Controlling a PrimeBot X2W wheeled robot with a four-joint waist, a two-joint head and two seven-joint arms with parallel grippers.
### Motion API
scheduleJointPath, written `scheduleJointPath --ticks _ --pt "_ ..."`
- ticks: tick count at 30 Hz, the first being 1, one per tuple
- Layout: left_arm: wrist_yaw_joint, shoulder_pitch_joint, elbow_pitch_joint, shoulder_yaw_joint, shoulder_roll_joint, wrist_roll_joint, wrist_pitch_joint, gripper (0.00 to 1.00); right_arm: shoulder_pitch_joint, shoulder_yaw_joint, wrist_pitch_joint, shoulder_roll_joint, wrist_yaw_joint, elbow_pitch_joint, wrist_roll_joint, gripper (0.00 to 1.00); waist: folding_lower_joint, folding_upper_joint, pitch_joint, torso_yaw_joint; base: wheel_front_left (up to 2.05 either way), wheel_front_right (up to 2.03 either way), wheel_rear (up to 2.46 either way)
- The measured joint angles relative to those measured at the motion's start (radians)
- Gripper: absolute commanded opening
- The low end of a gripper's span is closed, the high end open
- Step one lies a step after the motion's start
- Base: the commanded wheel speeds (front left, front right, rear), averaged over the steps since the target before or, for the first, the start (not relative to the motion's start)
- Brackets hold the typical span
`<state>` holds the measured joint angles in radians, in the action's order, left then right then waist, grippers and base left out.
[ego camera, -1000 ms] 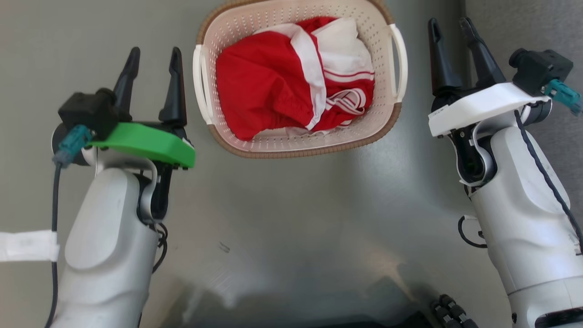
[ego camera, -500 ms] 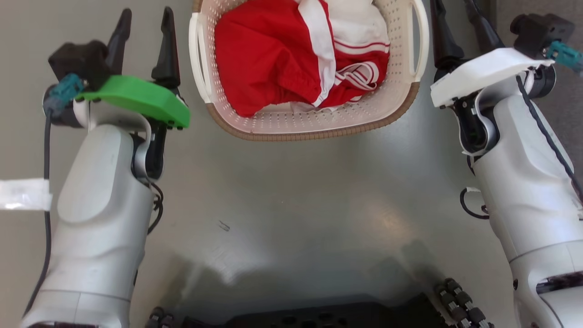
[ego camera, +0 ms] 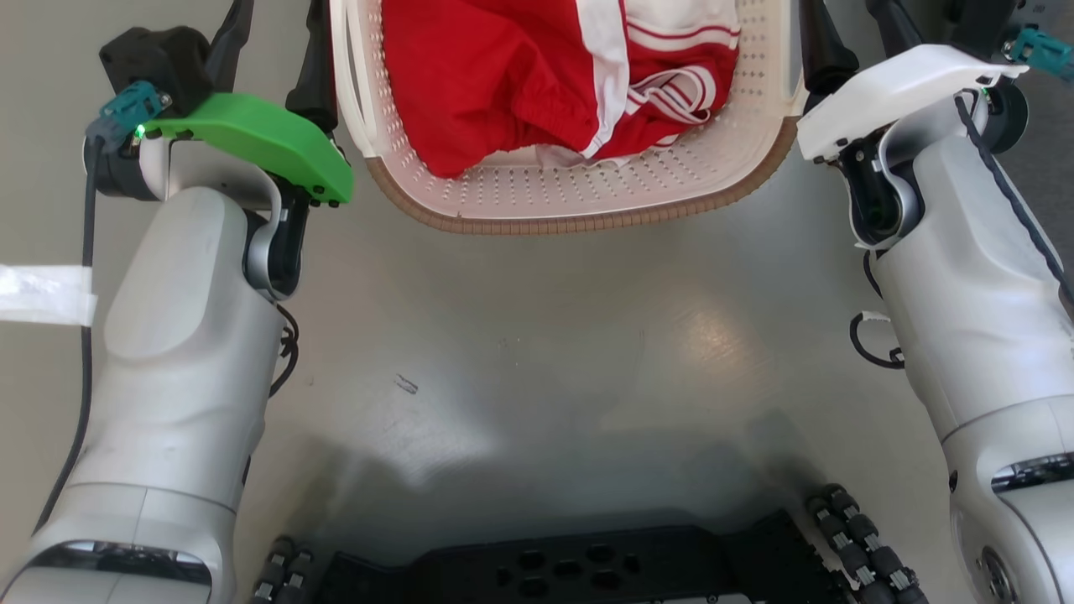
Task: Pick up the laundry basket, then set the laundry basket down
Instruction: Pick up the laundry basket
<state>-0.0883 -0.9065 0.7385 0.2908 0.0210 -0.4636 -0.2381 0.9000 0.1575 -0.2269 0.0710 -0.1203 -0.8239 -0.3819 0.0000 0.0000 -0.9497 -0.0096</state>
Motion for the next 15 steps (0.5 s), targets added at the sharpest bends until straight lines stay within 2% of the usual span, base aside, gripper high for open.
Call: scheduleJointPath --ticks 15 --pt "-0.01 -0.102 0.099 0.043 -0.001 -0.064 0.008 1.0 0.096 0.009 0.0 -0.002 0.0 -0.123 -0.033 1.0 0.0 0.0 -0.074 0.005 0.0 0.0 0.0"
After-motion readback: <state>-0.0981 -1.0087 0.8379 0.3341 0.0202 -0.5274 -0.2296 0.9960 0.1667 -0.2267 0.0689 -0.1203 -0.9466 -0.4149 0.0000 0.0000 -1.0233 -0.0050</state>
